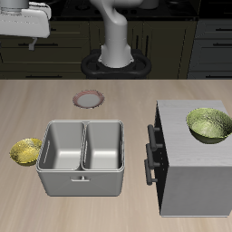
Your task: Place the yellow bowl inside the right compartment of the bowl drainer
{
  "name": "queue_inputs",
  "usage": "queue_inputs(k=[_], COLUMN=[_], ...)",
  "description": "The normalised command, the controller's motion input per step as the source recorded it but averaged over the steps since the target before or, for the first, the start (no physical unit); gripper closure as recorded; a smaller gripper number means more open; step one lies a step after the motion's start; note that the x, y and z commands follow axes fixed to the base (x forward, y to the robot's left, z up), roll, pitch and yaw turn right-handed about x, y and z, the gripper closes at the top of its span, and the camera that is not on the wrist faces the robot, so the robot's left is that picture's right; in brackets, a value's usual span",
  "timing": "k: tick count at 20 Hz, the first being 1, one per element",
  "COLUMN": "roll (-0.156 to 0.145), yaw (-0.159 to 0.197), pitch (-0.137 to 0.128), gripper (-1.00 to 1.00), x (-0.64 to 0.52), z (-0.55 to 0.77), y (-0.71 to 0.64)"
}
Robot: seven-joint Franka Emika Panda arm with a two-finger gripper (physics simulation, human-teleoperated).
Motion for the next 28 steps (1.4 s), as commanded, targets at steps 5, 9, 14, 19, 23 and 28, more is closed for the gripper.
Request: queue_inputs(k=[5,9,14,19,23,28], roll=[0.01,-0.014,0.008,-0.009,0.018,0.012], yaw=[-0.007,-0.019,-0.02,-0.038,-0.002,0.006], pitch=[-0.04,-0.039,-0.028,-0.014,0.003,0.029], gripper=[-1.0,-1.0,-1.0,-1.0,-1.0,-1.0], x=[0.12,0.12,0.04,0.1,0.11,0.15], z=[0.12,0.05,-0.01,-0.06,-0.17,-0.34], y=[-0.2,-0.28,-0.19,-0.05,0.08,0.01])
